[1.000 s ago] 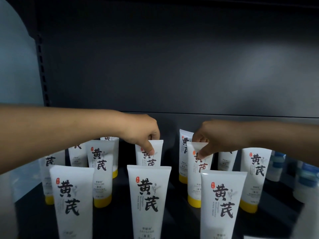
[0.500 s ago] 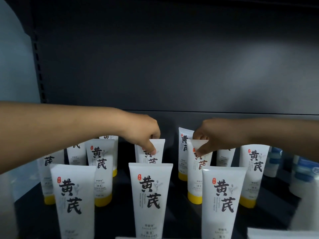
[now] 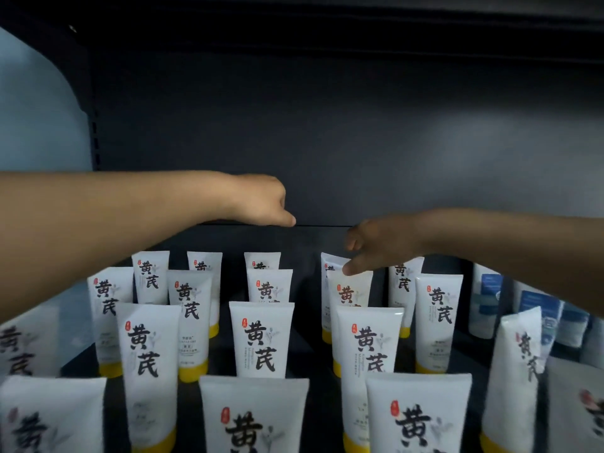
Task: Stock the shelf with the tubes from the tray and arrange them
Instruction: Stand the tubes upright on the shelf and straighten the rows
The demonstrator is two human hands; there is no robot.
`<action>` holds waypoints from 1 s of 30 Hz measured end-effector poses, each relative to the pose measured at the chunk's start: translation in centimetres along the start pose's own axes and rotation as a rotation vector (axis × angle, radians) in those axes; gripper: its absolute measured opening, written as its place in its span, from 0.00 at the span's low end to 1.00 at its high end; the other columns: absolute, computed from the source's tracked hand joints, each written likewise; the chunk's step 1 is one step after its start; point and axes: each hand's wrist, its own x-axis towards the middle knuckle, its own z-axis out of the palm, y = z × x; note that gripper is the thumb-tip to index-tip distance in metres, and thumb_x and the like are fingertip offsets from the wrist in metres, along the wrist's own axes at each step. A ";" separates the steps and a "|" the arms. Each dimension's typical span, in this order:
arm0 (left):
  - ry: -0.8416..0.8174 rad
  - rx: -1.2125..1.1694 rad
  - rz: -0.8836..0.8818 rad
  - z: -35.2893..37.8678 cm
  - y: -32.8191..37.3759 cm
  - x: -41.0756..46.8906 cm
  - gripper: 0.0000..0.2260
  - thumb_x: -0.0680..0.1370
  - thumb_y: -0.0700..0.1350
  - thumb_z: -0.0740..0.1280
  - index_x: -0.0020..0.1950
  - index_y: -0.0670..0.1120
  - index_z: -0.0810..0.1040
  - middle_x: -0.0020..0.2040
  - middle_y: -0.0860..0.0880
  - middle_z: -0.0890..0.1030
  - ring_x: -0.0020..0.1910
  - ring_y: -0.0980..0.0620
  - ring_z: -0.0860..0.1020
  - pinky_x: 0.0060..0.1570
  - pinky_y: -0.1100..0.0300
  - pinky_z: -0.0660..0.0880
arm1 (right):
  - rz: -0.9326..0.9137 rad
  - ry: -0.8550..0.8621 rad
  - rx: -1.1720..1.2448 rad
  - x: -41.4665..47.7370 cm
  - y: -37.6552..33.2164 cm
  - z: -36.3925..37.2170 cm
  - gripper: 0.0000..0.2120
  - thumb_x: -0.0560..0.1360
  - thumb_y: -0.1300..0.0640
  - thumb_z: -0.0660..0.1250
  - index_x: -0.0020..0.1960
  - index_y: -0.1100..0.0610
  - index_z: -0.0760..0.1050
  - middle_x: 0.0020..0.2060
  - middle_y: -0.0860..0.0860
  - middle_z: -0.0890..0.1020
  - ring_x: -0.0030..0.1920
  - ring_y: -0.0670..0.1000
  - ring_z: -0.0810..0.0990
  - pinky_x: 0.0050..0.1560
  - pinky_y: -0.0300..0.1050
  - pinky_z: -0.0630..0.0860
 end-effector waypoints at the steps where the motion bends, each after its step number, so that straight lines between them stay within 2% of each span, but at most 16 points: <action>1: 0.004 0.001 -0.009 0.0 0.0 -0.1 0.14 0.76 0.56 0.60 0.42 0.46 0.68 0.42 0.47 0.70 0.41 0.49 0.68 0.42 0.59 0.65 | 0.005 -0.002 0.001 0.0 0.0 0.1 0.26 0.76 0.42 0.61 0.65 0.59 0.71 0.63 0.52 0.75 0.62 0.54 0.73 0.65 0.50 0.70; 5: -0.018 -0.002 -0.061 -0.3 0.0 -0.4 0.15 0.77 0.56 0.60 0.41 0.45 0.71 0.40 0.46 0.72 0.40 0.48 0.69 0.40 0.59 0.65 | -0.002 0.007 -0.016 -0.1 0.7 0.0 0.29 0.76 0.42 0.60 0.69 0.59 0.67 0.67 0.53 0.72 0.67 0.55 0.70 0.68 0.51 0.68; 8: -0.034 0.002 -0.085 -0.8 -0.4 -0.4 0.18 0.77 0.55 0.60 0.36 0.42 0.70 0.34 0.47 0.70 0.36 0.47 0.68 0.36 0.59 0.63 | -0.016 -0.036 -0.018 0.4 1.4 0.1 0.31 0.77 0.41 0.59 0.72 0.60 0.63 0.71 0.54 0.68 0.70 0.55 0.68 0.70 0.52 0.66; 12: -0.062 -0.023 -0.110 -0.7 -1.1 0.8 0.13 0.77 0.54 0.61 0.44 0.44 0.68 0.44 0.46 0.69 0.42 0.49 0.67 0.42 0.60 0.64 | -0.009 -0.050 -0.044 1.7 1.7 0.1 0.31 0.77 0.40 0.58 0.72 0.59 0.62 0.71 0.53 0.67 0.70 0.55 0.67 0.70 0.51 0.65; 14: -0.057 -0.033 -0.096 0.0 -1.5 1.8 0.12 0.77 0.53 0.61 0.45 0.43 0.68 0.46 0.45 0.69 0.43 0.48 0.68 0.43 0.60 0.64 | -0.001 -0.035 -0.056 2.9 1.7 0.1 0.30 0.77 0.41 0.59 0.71 0.60 0.64 0.69 0.54 0.69 0.68 0.55 0.69 0.68 0.50 0.67; 16: -0.055 -0.025 -0.077 1.2 -1.8 2.8 0.15 0.77 0.52 0.61 0.47 0.39 0.71 0.47 0.43 0.73 0.45 0.46 0.72 0.44 0.58 0.67 | 0.012 -0.001 -0.059 4.4 1.7 0.1 0.27 0.77 0.42 0.59 0.66 0.61 0.69 0.65 0.55 0.74 0.64 0.57 0.73 0.65 0.50 0.70; 19: -0.082 0.013 -0.054 3.2 -2.4 4.0 0.17 0.76 0.51 0.62 0.51 0.37 0.76 0.50 0.42 0.76 0.46 0.45 0.75 0.44 0.58 0.69 | 0.030 0.057 -0.051 6.4 1.8 0.1 0.23 0.77 0.45 0.60 0.60 0.64 0.74 0.57 0.58 0.79 0.56 0.57 0.77 0.58 0.47 0.74; 22: -0.133 0.056 -0.035 4.6 -3.1 4.8 0.18 0.76 0.51 0.62 0.54 0.37 0.76 0.54 0.42 0.78 0.49 0.44 0.76 0.46 0.55 0.73 | 0.034 0.046 -0.058 8.0 2.0 0.2 0.20 0.76 0.49 0.61 0.55 0.66 0.76 0.48 0.59 0.79 0.48 0.55 0.77 0.47 0.45 0.72; 25: -0.133 0.038 0.002 5.6 -2.9 5.3 0.19 0.76 0.52 0.62 0.56 0.37 0.77 0.56 0.41 0.79 0.52 0.44 0.77 0.50 0.54 0.75 | 0.039 0.029 -0.040 9.4 2.2 0.6 0.20 0.75 0.49 0.62 0.53 0.66 0.76 0.50 0.59 0.81 0.51 0.58 0.80 0.51 0.48 0.76; 30: -0.167 0.026 0.063 6.7 -2.3 5.7 0.20 0.76 0.54 0.64 0.54 0.37 0.78 0.44 0.45 0.76 0.43 0.48 0.73 0.42 0.59 0.70 | -0.021 0.035 0.009 9.9 2.4 1.4 0.20 0.76 0.48 0.64 0.52 0.66 0.78 0.52 0.60 0.83 0.53 0.59 0.81 0.55 0.49 0.77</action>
